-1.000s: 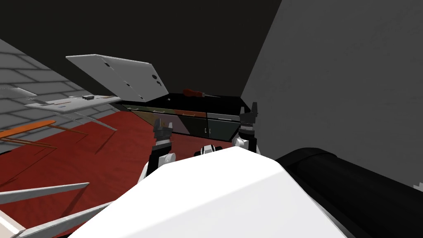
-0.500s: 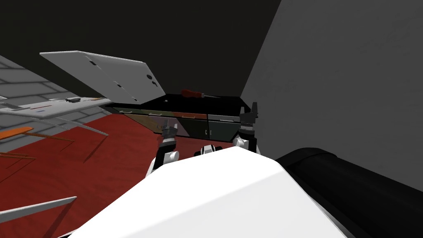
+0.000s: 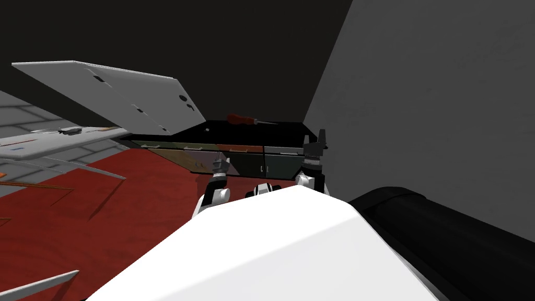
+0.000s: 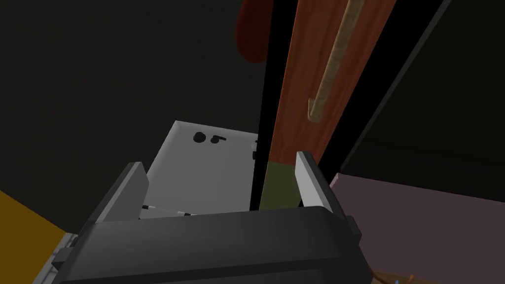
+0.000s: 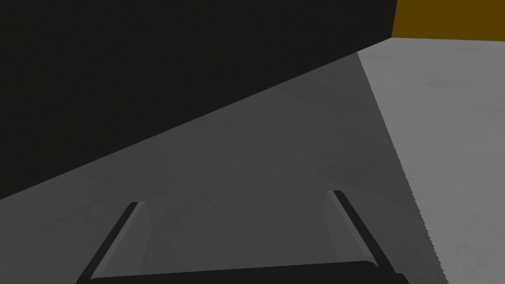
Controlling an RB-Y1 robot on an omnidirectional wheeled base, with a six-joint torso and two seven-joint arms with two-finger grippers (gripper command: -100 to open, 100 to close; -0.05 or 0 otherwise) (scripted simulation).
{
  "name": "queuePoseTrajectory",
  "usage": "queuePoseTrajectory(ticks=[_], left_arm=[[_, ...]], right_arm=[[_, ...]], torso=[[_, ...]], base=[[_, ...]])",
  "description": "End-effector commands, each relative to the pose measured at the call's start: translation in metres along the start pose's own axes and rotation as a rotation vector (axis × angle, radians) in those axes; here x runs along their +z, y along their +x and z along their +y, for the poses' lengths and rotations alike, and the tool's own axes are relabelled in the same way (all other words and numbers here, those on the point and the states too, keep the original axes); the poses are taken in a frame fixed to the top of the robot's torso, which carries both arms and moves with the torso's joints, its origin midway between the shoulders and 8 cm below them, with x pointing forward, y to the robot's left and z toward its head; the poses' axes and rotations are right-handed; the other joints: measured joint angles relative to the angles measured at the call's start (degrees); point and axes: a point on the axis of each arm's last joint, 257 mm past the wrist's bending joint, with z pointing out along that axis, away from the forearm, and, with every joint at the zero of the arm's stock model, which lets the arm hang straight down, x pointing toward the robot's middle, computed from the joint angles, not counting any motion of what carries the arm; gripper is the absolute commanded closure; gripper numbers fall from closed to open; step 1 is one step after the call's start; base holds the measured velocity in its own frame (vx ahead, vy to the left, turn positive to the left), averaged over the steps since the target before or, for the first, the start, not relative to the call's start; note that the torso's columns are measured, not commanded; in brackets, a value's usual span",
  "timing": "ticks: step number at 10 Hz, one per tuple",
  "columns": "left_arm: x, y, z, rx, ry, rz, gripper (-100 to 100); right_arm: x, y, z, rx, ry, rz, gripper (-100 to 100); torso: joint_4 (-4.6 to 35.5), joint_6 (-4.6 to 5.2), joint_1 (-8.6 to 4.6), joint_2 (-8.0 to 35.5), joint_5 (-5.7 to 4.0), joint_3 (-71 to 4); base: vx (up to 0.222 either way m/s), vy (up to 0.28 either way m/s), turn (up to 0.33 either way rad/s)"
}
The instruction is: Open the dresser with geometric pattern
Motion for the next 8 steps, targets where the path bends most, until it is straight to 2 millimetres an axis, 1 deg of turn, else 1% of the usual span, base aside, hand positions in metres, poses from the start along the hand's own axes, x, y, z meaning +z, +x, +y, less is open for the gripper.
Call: queuePoseTrajectory(ticks=[1,5,6,8], left_arm=[[0.004,0.009,0.028,0.006,-0.081,0.019,-100],[0.007,0.015,0.058,0.020,-0.164,0.039,-100],[0.008,0.018,0.072,0.027,-0.203,0.048,-100],[0.008,0.020,0.084,0.035,-0.236,0.055,-100]], right_arm=[[0.000,0.000,0.000,0.000,0.000,0.000,0],[0.000,0.000,0.000,0.000,0.000,0.000,0],[0.000,0.000,0.000,0.000,0.000,0.000,0],[0.000,0.000,0.000,0.000,0.000,0.000,0]], torso=[[-0.01,-0.01,-0.04,-0.02,-0.01,-0.02],[0.05,0.00,-0.08,0.16,-0.02,0.10],[0.03,0.00,-0.09,0.12,-0.02,0.08],[0.00,-0.01,0.01,0.00,0.01,-0.01]], base=[[0.102,0.069,-0.100],[0.068,0.065,-0.087],[0.071,0.067,-0.106],[0.064,0.080,-0.078]])
